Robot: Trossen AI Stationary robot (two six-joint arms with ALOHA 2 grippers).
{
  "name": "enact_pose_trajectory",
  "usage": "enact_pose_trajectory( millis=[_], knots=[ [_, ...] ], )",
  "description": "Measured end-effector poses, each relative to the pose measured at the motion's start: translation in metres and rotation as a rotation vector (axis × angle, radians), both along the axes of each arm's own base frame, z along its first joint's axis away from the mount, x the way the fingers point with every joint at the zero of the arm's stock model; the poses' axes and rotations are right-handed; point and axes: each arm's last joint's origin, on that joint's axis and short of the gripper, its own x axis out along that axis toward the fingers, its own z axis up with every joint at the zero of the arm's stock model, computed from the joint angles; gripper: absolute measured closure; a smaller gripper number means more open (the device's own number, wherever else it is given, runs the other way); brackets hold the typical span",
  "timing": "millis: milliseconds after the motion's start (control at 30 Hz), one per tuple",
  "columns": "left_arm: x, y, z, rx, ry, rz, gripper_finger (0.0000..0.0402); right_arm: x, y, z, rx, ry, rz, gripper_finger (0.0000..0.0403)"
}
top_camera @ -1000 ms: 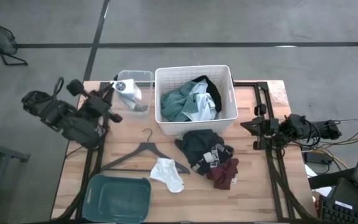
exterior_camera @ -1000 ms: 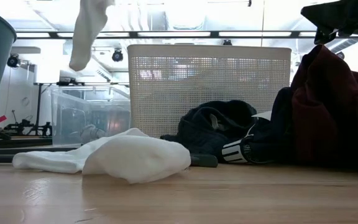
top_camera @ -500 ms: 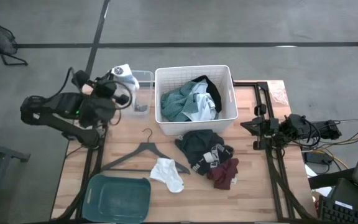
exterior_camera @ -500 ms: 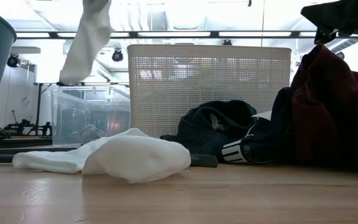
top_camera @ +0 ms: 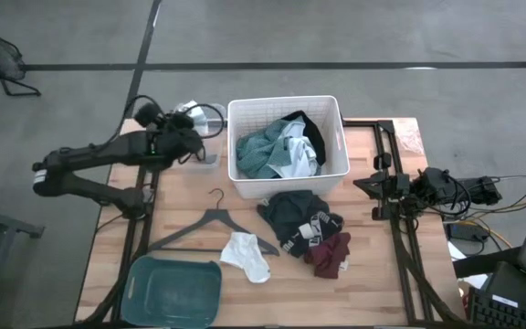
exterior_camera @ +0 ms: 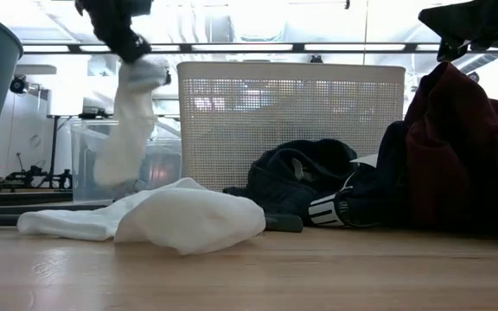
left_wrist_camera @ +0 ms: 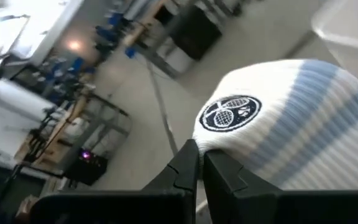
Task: Pick & Place Cloths
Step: Put the right white sock into the transparent bin
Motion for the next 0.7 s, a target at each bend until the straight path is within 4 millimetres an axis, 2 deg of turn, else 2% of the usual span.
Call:
enact_pose_trajectory(
  millis=[200, 400, 533, 700],
  knots=[
    [0.014, 0.006, -0.029, -0.107, 0.12, -0.082, 0.0383, 0.0, 0.0, 0.0, 0.0, 0.0, 0.0, 0.0394],
    [0.022, 0.011, -0.04, -0.131, 0.117, -0.053, 0.0374, 0.0, 0.0, 0.0, 0.0, 0.0, 0.0, 0.0394],
    [0.026, 0.012, -0.039, -0.182, 0.08, -0.074, 0.0334, 0.0, 0.0, 0.0, 0.0, 0.0, 0.0, 0.0394],
    [0.027, 0.012, -0.033, -0.182, 0.017, -0.063, 0.0265, 0.0, 0.0, 0.0, 0.0, 0.0, 0.0, 0.0394]
  ],
)
